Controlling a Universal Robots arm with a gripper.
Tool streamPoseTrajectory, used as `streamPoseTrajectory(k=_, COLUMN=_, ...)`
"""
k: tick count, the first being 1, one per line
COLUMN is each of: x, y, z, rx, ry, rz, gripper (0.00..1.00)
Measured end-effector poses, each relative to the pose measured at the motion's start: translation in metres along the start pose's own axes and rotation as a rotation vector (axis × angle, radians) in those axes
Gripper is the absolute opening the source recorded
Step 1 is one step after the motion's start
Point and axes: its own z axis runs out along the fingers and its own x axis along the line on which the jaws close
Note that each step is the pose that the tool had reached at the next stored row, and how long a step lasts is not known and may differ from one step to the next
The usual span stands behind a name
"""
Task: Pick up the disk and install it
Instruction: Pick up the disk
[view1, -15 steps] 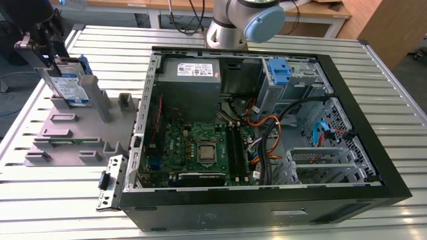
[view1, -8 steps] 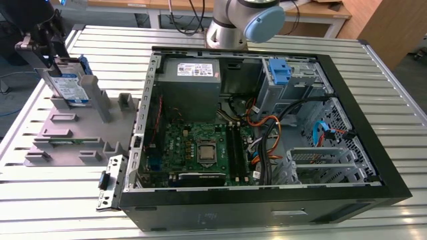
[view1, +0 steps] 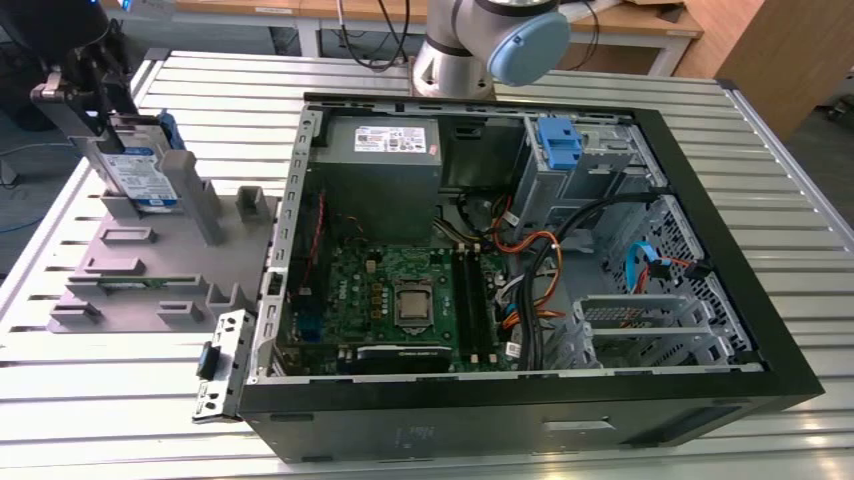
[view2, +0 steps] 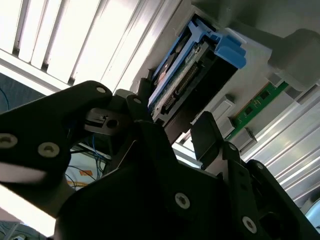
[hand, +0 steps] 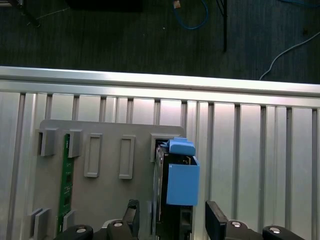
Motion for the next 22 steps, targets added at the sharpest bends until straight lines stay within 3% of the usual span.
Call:
streamPoseTrajectory(k=3, x=0.0, y=0.0, z=0.0, rx=0.0, ry=0.0, rz=0.0, gripper=0.5)
streamPoseTrajectory(k=9, x=0.0, y=0.0, z=0.0001, rx=0.0, ry=0.0, rz=0.0, gripper=0.49)
streamPoseTrajectory(k=10, x=0.0, y=0.0, z=0.0001, rx=0.0, ry=0.0, rz=0.0, gripper=0.42)
streamPoseTrajectory(k=22, x=0.0, y=0.0001, z=-0.0016, rx=-0.0002, ry=0.0002, rz=0.0, gripper=0.41)
